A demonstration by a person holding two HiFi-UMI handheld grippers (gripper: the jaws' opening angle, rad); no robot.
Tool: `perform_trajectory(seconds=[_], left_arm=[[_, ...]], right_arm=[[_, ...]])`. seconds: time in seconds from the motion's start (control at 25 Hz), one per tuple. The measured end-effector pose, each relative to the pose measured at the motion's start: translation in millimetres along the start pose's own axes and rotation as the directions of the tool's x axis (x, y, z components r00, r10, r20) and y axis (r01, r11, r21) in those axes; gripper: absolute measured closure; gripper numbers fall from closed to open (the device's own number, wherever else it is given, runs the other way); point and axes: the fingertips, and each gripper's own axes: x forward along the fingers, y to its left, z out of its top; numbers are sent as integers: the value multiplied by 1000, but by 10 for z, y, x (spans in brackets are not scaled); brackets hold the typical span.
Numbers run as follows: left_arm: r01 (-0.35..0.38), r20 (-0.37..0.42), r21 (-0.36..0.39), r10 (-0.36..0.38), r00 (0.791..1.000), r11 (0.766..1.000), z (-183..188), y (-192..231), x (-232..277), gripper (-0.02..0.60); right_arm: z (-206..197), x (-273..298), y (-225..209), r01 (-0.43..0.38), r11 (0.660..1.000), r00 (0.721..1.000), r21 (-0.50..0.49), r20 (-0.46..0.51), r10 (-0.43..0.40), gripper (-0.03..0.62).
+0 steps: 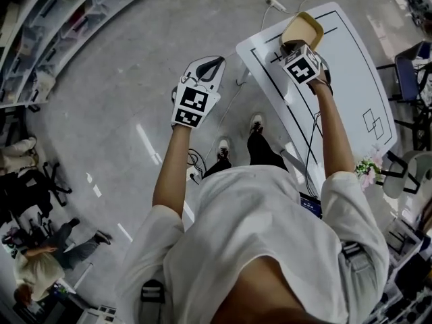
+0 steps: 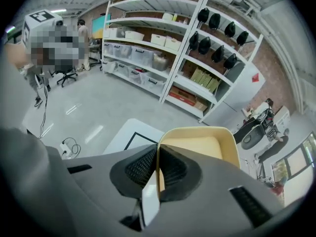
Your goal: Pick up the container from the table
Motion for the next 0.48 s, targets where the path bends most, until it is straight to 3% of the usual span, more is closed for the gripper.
perform_trajectory(seconds=[0.2,0.48], left_arm=[[11,109,72,-19,994,997,501,-12,-294,565],[27,243,198,-75,967,980,1154,-316,-720,563]], right_arm=[[246,-860,-7,134,989,981,68,133,-142,568],[238,-2079,196,280,943,912,179,255,-320,569]])
